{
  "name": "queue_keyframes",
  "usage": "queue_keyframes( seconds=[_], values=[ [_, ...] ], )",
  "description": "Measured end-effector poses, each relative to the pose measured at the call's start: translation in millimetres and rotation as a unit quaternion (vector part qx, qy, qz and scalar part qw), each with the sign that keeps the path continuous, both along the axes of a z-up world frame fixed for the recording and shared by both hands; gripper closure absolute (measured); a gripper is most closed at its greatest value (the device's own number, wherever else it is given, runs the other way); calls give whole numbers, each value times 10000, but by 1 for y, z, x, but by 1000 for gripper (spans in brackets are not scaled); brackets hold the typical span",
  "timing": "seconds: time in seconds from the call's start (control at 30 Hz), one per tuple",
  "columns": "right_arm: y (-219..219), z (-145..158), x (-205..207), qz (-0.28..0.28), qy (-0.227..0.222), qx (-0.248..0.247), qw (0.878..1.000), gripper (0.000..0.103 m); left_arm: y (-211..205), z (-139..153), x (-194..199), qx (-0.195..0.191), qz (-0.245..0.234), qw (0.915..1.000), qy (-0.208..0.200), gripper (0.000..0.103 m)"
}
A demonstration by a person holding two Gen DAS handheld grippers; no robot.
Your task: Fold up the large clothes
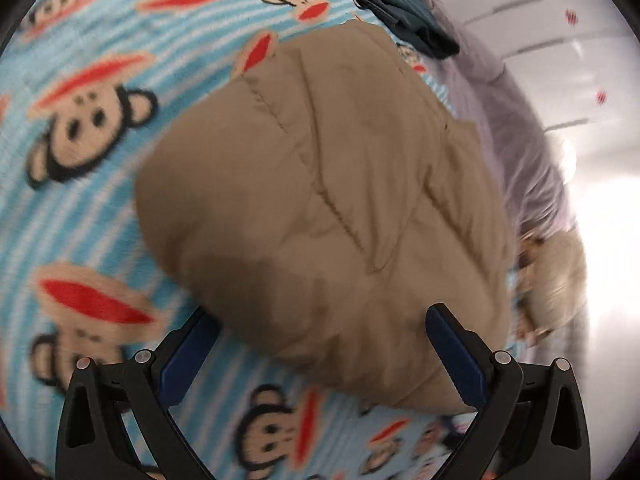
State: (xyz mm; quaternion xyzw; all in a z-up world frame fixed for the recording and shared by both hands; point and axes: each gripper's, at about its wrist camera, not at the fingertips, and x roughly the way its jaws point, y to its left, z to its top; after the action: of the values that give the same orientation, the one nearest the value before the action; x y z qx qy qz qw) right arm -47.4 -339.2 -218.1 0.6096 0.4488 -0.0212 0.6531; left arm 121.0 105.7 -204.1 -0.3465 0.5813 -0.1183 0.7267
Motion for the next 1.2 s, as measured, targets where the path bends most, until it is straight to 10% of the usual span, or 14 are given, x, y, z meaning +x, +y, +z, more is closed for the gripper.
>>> queue_keyframes(
  seconds=[0.37,0.5,0.57,0.73,1.2],
  values=[
    [13,-26,39,-203,-393,433,9981,0,-35,-14,29,180,442,9986,-229,1],
    [12,-28,37,-382,-222,455,9980,9,-34,-8,35,71,577,9979,-275,59],
    [10,-27,30,-438,-100,467,9979,47,-31,3,33,-26,452,9978,-476,80],
    [9,-11,21,-312,-341,379,9982,75,-35,44,24,237,-102,9945,-1014,82],
    [20,22,-74,211,-309,426,9984,76,15,71,-91,214,-847,9938,-691,82]
  ],
)
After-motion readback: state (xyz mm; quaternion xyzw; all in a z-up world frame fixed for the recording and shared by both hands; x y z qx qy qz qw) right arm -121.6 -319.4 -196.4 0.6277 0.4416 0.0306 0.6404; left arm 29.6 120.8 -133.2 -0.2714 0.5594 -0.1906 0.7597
